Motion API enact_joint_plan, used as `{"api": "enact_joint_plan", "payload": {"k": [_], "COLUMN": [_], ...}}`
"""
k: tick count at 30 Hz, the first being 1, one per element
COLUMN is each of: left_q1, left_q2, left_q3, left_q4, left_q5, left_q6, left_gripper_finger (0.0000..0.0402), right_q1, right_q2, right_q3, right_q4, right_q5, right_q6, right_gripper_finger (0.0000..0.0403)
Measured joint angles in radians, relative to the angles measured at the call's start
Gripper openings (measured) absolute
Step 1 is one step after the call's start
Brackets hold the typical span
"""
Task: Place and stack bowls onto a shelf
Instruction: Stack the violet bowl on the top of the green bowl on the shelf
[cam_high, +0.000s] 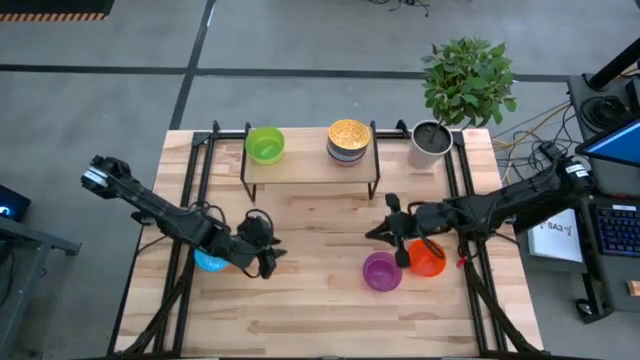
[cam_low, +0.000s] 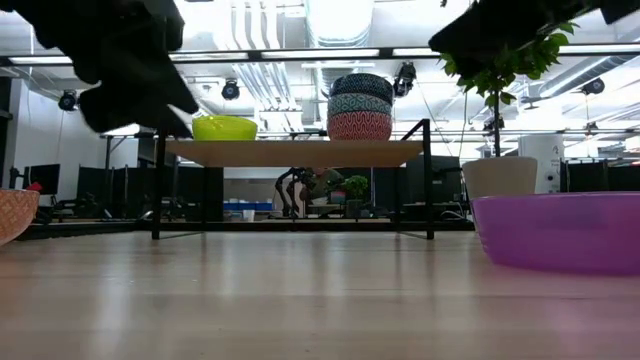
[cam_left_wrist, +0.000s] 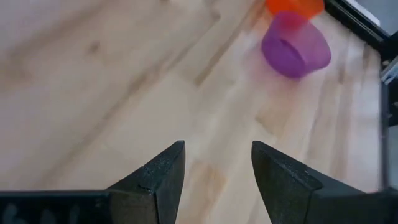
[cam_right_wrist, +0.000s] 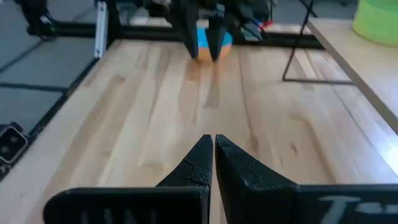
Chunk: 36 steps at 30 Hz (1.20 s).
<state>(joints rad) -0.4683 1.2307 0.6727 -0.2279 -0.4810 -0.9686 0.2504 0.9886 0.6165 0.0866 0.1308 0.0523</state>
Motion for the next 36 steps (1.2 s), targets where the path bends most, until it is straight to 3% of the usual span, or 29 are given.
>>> {"api": "enact_joint_plan", "payload": {"k": [4, 8, 13, 18, 23, 27, 36], "left_q1": [0.001, 0.001, 0.0, 0.002, 0.002, 0.002, 0.005], "left_q2": [0.059, 0.149, 0.293, 0.418, 0.489, 0.508, 0.504], "left_q3": [0.072, 0.229, 0.407, 0.517, 0.582, 0.593, 0.584], "left_q4": [-0.127, -0.348, -0.538, -0.551, -0.558, -0.561, -0.569], "left_q5": [0.081, 0.099, 0.068, 0.039, 0.021, 0.003, -0.034], "left_q6": [-0.123, -0.124, 0.052, 0.25, 0.306, 0.309, 0.318], "left_gripper_finger": [0.0168, 0.0168, 0.0168, 0.0168, 0.0168, 0.0168, 0.0168], "right_q1": [0.005, 0.005, 0.007, 0.01, 0.009, 0.009, 0.009], "right_q2": [0.01, 0.009, 0.009, 0.009, 0.021, 0.044, 0.179], "right_q3": [-0.052, -0.062, -0.056, -0.056, -0.056, -0.056, -0.056], "right_q4": [0.121, 0.143, 0.129, -0.02, -0.148, -0.219, -0.352], "right_q5": [0.001, 0.003, 0.002, 0.001, 0.064, 0.063, 0.016], "right_q6": [-0.017, -0.015, 0.035, 0.118, 0.192, 0.238, 0.35], "right_gripper_finger": [0.0009, 0.0009, 0.0009, 0.0009, 0.0013, 0.0046, 0.0165]}}
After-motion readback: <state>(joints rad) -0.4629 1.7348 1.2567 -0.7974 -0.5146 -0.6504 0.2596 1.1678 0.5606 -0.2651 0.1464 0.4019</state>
